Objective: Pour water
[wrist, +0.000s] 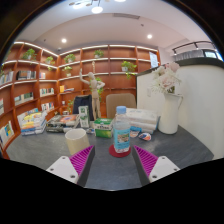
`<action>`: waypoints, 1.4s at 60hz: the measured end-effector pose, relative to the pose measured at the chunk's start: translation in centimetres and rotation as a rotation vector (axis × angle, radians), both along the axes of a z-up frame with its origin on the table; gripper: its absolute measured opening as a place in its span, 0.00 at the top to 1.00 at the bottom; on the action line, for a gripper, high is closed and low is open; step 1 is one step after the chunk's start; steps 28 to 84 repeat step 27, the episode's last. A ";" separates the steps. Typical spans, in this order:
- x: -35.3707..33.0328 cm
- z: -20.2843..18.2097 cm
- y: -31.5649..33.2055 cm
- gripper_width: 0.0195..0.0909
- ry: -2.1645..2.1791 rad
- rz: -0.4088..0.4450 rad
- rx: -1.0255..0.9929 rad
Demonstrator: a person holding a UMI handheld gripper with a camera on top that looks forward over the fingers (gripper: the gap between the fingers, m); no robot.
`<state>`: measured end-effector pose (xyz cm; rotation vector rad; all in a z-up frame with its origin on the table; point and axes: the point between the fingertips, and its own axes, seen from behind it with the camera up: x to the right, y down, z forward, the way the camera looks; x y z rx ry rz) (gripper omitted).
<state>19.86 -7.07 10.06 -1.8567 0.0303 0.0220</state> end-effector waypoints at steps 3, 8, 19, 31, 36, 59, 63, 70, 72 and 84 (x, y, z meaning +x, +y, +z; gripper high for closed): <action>-0.5 0.5 -0.7 0.22 -0.009 0.009 0.008; -1.3 1.3 -1.7 0.22 -0.004 0.024 0.021; -1.4 2.9 -2.8 0.21 -0.014 0.020 0.056; -0.9 3.4 -3.2 0.21 -0.024 0.012 0.067; -0.9 3.4 -3.2 0.21 -0.024 0.012 0.067; -0.9 3.4 -3.2 0.21 -0.024 0.012 0.067; -0.9 3.4 -3.2 0.21 -0.024 0.012 0.067; -0.9 3.4 -3.2 0.21 -0.024 0.012 0.067; -0.9 3.4 -3.2 0.21 -0.024 0.012 0.067; -0.9 3.4 -3.2 0.21 -0.024 0.012 0.067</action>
